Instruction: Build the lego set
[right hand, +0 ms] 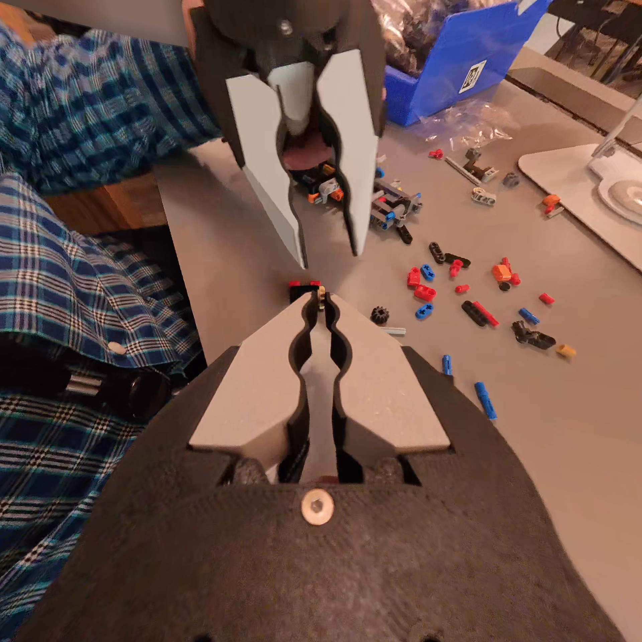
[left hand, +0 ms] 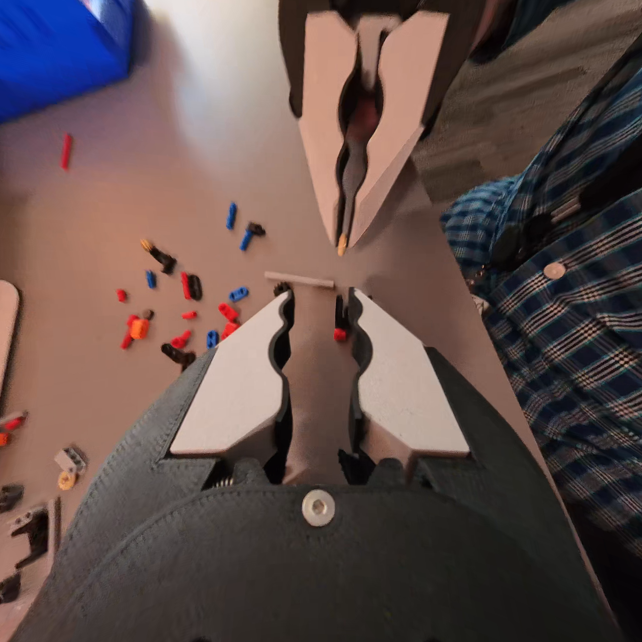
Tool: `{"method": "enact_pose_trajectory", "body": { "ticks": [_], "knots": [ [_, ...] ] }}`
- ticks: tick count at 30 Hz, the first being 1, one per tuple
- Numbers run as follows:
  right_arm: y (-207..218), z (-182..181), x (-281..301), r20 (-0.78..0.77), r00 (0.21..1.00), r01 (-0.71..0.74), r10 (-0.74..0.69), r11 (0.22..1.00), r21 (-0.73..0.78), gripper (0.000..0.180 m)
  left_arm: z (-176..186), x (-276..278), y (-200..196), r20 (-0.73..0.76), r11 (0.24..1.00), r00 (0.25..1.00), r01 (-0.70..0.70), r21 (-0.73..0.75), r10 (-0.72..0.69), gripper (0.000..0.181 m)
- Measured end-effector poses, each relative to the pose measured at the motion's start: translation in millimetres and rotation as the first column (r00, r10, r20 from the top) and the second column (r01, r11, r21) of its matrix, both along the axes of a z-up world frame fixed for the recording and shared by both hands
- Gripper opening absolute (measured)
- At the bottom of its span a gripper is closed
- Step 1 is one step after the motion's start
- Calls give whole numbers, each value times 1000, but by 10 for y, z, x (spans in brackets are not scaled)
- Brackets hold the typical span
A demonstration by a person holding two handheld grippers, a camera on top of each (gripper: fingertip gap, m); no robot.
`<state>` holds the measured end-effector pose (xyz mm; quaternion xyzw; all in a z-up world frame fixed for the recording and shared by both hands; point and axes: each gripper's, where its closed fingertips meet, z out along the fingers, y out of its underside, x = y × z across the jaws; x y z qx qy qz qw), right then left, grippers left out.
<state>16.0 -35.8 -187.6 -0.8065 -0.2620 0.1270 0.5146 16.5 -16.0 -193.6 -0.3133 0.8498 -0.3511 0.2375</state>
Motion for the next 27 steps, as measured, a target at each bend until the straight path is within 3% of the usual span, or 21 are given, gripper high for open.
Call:
{"method": "enact_pose_trajectory", "body": {
  "ticks": [1,14,19,23,27],
  "knots": [
    [11,26,18,-11,1000,-4,4,1000,7,1,62,20,-30,40,1000,999,12,-4,-12,24],
    [41,81,-16,5,998,-66,66,997,33,0,90,67,-213,104,997,992,74,-18,-72,2],
    [34,72,-24,18,996,-87,86,996,28,1,86,34,-231,85,996,993,87,-28,-84,1],
    [55,131,-9,47,996,-79,76,995,63,9,109,30,-221,41,991,997,64,-115,-60,0],
    [51,190,42,188,981,-76,52,989,124,21,174,12,-216,-36,962,998,41,-270,-53,0]
  ]
}}
